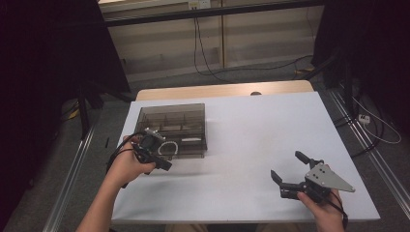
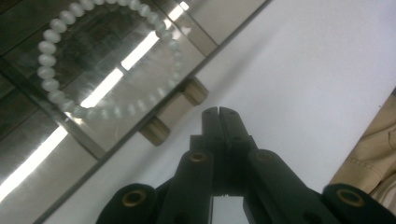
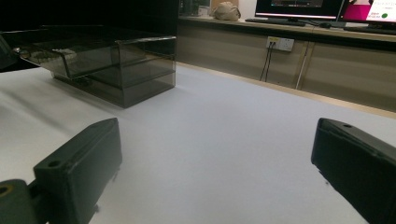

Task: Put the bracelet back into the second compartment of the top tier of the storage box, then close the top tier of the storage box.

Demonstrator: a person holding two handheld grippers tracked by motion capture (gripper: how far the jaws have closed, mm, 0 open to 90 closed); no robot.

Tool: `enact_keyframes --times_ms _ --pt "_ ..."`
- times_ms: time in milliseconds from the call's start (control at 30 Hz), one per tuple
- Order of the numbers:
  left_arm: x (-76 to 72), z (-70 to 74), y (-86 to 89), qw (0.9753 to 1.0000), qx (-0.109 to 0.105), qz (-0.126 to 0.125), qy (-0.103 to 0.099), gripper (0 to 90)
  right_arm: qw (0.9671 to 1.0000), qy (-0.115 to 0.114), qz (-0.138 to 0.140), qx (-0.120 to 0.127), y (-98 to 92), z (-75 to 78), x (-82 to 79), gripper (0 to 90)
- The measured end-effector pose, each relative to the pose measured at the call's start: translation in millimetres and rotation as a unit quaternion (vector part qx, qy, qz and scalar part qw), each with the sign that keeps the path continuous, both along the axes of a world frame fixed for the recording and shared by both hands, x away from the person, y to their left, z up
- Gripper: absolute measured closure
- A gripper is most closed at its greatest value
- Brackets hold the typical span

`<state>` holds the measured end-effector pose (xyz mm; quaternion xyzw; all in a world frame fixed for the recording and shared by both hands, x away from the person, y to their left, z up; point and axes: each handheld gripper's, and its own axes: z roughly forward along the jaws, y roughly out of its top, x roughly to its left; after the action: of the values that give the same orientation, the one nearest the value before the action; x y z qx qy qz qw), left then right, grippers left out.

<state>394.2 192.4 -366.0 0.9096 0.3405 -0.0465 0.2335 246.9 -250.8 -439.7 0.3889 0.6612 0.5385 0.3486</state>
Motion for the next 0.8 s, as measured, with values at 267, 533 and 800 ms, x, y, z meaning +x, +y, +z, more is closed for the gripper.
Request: enact_keyframes --times_ms 267,533,800 --pt "6.8 -0.4 3.9 1.0 -0.001 0.005 0.003 90.0 1.0 0.001 0.0 0.001 -0.7 -0.2 0.5 1.3" --pt "18.5 1.8 6.7 0.9996 -0.008 0.028 -0.003 90.0 1.0 0.0 0.001 0.0 -0.3 0.1 0.8 1.3" --pt "28.9 -0.6 6.4 0.9994 -0.006 0.033 -0.002 90.0 1.0 0.0 0.001 0.001 -1.3 -0.8 2.4 1.3"
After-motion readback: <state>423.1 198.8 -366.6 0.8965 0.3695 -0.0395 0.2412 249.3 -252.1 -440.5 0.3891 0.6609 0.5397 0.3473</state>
